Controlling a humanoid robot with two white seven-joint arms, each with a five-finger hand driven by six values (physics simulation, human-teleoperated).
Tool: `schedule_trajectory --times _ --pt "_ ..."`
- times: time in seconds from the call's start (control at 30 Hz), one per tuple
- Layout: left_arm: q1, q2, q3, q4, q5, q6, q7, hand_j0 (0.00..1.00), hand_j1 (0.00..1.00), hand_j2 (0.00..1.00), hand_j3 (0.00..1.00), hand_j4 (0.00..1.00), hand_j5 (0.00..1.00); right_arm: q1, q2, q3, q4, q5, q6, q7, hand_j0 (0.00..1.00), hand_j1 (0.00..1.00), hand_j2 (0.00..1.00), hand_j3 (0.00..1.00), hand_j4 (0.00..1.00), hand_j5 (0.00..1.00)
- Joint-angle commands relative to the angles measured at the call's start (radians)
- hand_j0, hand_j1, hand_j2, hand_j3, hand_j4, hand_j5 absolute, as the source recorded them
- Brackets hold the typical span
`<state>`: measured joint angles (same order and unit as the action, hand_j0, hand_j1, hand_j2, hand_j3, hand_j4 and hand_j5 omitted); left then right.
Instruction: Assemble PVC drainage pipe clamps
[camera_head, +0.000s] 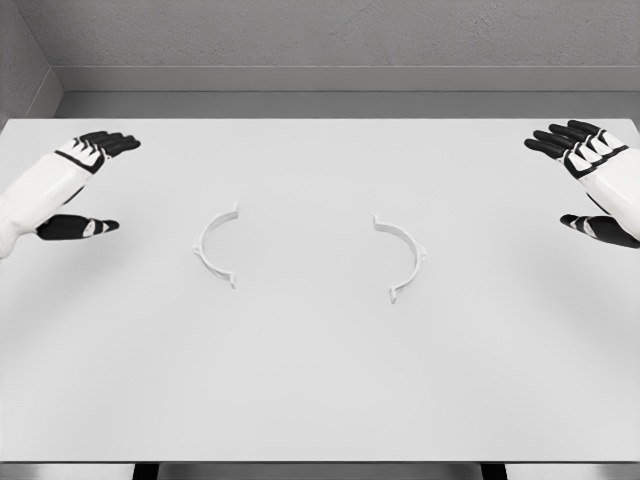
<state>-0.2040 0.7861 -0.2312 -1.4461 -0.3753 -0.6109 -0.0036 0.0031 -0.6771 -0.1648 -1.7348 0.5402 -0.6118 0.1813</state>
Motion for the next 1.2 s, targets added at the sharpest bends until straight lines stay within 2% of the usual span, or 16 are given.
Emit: schedule_trajectory --times 0.0,0.1,0.13,0.17,0.23,0.33,0.43,0.6,0.83,0.9,0.97,1.17 --pt "0.0 -0.001 -0.023 0.003 -0.001 0.0 0.001 1.0 1.0 1.0 1.0 1.0 1.0 0.0 -0.001 0.008 0.0 -0.002 0.001 -0.002 1.0 1.0 1.0 1.0 1.0 1.0" --pt "0.0 -0.008 -0.023 0.003 -0.011 0.0 0.001 1.0 1.0 1.0 1.0 1.0 1.0 -0.024 -0.002 0.042 0.003 0.0 0.001 0.001 1.0 1.0 1.0 1.0 1.0 1.0" --pt "0.0 -0.008 -0.023 0.003 -0.011 0.0 0.001 1.0 1.0 1.0 1.0 1.0 1.0 -0.103 -0.001 0.117 0.032 0.003 0.001 0.026 1.0 1.0 1.0 1.0 1.0 1.0" --pt "0.0 -0.008 -0.023 0.004 -0.011 0.0 0.001 1.0 1.0 1.0 1.0 1.0 1.0 -0.171 0.008 0.172 0.075 0.003 0.001 0.114 1.0 1.0 1.0 1.0 1.0 1.0" --pt "0.0 -0.011 -0.023 0.006 -0.011 0.0 0.001 1.0 1.0 1.0 1.0 1.0 1.0 -0.219 0.093 0.214 0.136 0.014 0.001 0.254 1.0 1.0 1.0 1.0 1.0 1.0" --pt "-0.015 -0.045 -0.033 0.039 -0.011 0.0 0.001 1.0 1.0 1.0 1.0 1.0 1.0 -0.218 0.094 0.266 0.133 0.064 0.001 0.259 1.0 1.0 1.0 1.0 1.0 1.0" --pt "-0.032 -0.077 -0.033 0.064 -0.017 0.0 0.001 1.0 1.0 1.0 1.0 1.0 1.0 -0.245 0.136 0.278 0.149 0.148 0.001 0.259 1.0 1.0 1.0 1.0 1.0 1.0" --pt "-0.074 -0.091 -0.092 0.088 -0.017 0.0 0.001 1.0 1.0 1.0 1.0 1.0 1.0 -0.255 0.142 0.333 0.143 0.179 0.001 0.259 1.0 1.0 1.0 1.0 1.0 1.0" --pt "-0.107 -0.11 -0.12 0.121 -0.024 0.0 0.001 1.0 1.0 1.0 1.0 1.0 1.0 -0.276 0.143 0.387 0.149 0.181 0.001 0.259 1.0 1.0 1.0 1.0 1.0 1.0" --pt "-0.113 -0.111 -0.131 0.124 -0.024 0.0 0.001 1.0 1.0 1.0 1.0 1.0 1.0 -0.284 0.162 0.399 0.19 0.181 0.001 0.257 1.0 1.0 1.0 1.0 1.0 1.0" --pt "-0.135 -0.117 -0.163 0.139 -0.024 0.0 0.001 1.0 1.0 1.0 1.0 1.0 1.0 -0.288 0.172 0.416 0.19 0.181 0.001 0.259 1.0 1.0 1.0 1.0 1.0 1.0" --pt "-0.14 -0.133 -0.191 0.15 -0.024 0.0 0.001 1.0 1.0 1.0 1.0 1.0 1.0 -0.304 0.2 0.418 0.267 0.181 0.001 0.257 1.0 1.0 1.0 1.0 1.0 1.0"
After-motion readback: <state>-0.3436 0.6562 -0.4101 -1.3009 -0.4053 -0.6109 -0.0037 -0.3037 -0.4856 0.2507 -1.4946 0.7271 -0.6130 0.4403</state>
